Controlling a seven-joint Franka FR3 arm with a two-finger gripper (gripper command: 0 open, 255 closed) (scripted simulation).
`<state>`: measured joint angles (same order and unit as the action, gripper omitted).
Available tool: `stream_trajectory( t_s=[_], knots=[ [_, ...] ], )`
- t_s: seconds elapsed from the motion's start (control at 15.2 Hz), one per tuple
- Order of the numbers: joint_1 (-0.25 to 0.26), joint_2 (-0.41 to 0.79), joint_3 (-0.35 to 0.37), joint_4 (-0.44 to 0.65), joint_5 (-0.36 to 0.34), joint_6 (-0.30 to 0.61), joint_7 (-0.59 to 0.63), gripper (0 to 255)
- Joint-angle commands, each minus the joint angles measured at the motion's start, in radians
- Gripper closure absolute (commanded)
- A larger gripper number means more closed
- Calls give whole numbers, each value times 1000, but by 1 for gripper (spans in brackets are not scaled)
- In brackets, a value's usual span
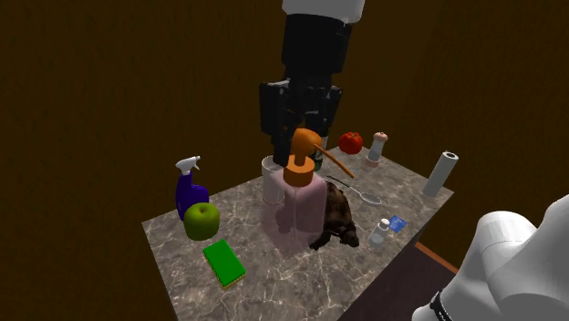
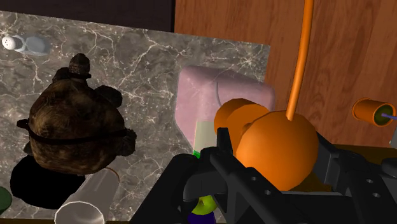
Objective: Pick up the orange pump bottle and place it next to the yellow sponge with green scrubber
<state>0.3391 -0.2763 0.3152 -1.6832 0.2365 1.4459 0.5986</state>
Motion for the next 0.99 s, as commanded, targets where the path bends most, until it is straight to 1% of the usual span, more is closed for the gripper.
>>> stream_trajectory(
  t_s=[0.0,0.92],
  knots=[
    [5,9,12,4,0,9,17,255],
    [11,-53,16,-246,20,195,-24,255]
  ],
)
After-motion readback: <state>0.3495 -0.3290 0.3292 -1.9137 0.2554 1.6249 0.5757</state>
